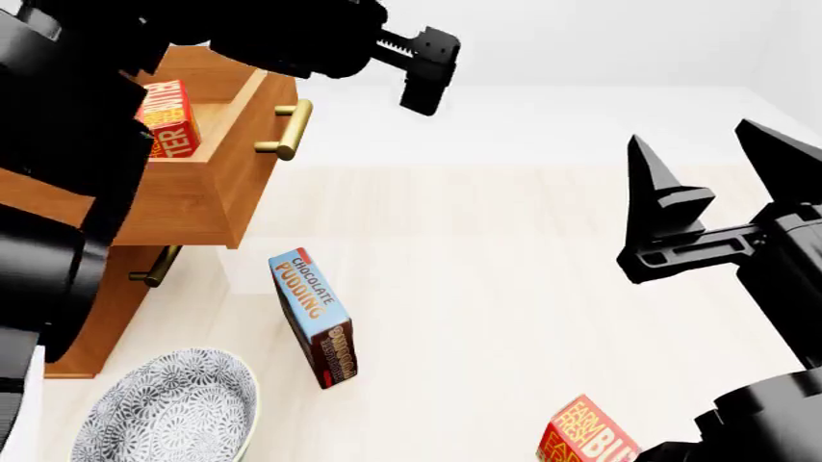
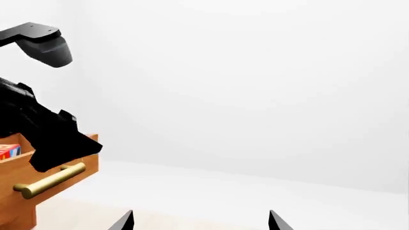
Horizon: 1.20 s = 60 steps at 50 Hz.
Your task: Put the butter at the front in the top drawer of the cabinet and close it.
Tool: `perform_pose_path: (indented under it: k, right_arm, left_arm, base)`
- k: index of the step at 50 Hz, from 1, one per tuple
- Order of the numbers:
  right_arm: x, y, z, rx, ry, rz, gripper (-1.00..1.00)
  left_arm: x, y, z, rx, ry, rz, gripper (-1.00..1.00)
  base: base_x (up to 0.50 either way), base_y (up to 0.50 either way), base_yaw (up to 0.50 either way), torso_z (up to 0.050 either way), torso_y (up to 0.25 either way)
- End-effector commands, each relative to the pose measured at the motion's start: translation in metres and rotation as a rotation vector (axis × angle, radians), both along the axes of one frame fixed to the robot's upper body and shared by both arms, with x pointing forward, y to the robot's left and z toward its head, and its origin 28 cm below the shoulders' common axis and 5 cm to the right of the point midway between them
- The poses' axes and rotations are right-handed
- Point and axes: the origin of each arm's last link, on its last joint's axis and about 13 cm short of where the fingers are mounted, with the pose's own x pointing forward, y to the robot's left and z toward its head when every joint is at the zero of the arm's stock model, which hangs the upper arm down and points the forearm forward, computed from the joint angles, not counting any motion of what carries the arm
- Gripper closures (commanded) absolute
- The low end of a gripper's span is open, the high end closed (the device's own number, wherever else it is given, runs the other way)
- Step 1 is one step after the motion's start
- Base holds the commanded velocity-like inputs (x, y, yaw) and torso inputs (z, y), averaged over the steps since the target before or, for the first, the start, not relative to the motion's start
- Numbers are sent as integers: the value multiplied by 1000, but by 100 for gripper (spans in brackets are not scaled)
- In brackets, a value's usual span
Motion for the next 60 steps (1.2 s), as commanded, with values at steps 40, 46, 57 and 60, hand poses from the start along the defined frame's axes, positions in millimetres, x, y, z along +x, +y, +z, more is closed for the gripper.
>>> perform_pose_path:
  k: [40, 46, 57, 60]
  right_arm:
    - [-3, -2, -9, 27, 1, 2, -100]
    - [-3, -1, -8, 26, -2, 3, -100]
    - [-4, -1, -8, 22, -8, 5, -100]
    - [-4, 0, -7, 21, -7, 6, -100]
  left_arm:
    - [4, 40, -90, 133, 312, 242, -100]
    - [6, 60, -90, 181, 291, 353, -100]
    - [24, 93, -96, 207, 274, 514, -100]
    - [30, 104, -98, 204, 268, 574, -100]
  base:
    - [0, 0, 0, 0, 0]
    - [0, 0, 0, 2, 2]
    - [0, 0, 0, 0, 0]
    - [0, 0, 0, 0, 0]
